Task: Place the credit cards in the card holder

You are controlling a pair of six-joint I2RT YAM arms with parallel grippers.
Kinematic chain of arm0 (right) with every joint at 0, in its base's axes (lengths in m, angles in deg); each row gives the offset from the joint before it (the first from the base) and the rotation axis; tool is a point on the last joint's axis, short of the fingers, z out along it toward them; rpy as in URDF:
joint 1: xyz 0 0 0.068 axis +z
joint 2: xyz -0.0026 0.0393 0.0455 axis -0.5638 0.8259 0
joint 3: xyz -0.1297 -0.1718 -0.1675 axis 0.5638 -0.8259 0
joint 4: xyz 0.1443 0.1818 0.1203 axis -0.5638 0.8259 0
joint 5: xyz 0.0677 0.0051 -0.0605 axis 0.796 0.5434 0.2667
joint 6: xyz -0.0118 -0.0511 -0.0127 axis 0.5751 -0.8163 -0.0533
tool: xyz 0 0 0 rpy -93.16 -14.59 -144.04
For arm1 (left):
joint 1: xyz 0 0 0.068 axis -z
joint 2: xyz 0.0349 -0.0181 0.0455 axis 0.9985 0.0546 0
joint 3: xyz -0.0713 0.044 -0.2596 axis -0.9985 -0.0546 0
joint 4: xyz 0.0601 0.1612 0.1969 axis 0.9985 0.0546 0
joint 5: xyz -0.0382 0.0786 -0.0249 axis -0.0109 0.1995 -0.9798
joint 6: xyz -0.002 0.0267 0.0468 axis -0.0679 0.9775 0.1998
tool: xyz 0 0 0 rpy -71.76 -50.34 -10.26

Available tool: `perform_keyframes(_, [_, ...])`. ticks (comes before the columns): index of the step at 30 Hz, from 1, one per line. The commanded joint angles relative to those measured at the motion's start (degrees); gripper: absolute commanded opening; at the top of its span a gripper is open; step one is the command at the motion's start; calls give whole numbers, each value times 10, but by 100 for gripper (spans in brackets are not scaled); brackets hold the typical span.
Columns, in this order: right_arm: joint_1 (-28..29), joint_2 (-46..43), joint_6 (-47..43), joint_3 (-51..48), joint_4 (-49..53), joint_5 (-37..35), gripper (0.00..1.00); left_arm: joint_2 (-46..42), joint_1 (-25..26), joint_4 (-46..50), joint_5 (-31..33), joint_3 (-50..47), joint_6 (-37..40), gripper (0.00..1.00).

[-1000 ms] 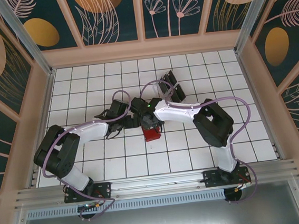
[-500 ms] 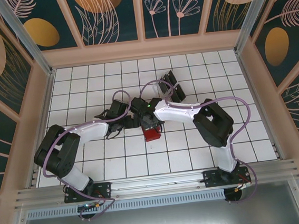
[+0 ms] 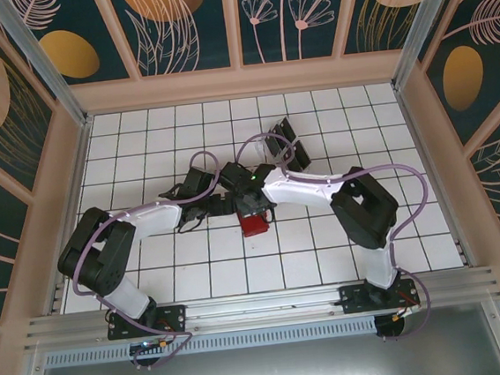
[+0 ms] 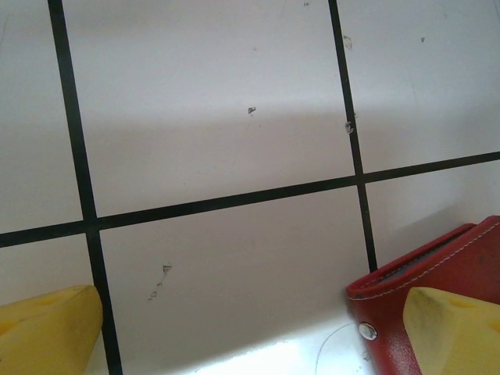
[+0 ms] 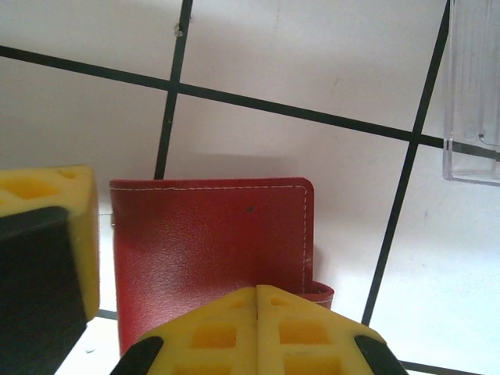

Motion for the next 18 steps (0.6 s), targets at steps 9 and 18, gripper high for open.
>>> perform_keyframes(9, [-24,-80,62,-119,-122,64,0,24,1,-11,-34,-9,9,98])
perform_keyframes(18, [-29,-102,75,-143,-174,91,0,32,1,-10,-34,-10,9,99])
